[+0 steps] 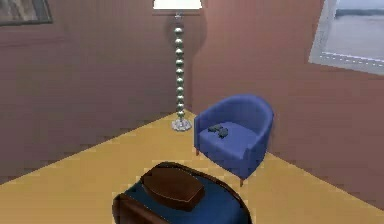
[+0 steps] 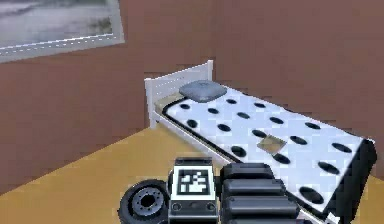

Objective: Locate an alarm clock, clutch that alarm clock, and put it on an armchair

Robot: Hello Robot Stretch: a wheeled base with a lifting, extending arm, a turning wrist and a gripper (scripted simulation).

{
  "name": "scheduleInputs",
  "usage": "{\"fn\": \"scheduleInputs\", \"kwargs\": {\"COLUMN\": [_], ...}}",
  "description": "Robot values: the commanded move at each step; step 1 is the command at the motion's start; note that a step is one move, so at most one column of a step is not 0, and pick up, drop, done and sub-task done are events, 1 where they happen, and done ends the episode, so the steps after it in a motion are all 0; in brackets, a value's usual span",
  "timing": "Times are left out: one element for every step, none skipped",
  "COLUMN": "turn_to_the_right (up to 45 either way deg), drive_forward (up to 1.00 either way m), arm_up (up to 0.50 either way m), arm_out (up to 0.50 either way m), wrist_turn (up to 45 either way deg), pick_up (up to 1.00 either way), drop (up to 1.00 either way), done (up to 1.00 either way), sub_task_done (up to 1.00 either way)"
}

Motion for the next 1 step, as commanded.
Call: {"fn": "scheduleInputs", "kwargs": {"turn_to_the_right": [-3.0], "drive_forward": [0.0], "arm_up": [0.0], "arm_out": [0.0], "wrist_turn": [0.0], "pick_up": [0.0], "drop": [0.0], "done": [0.0], "sub_task_done": [0.0]}}
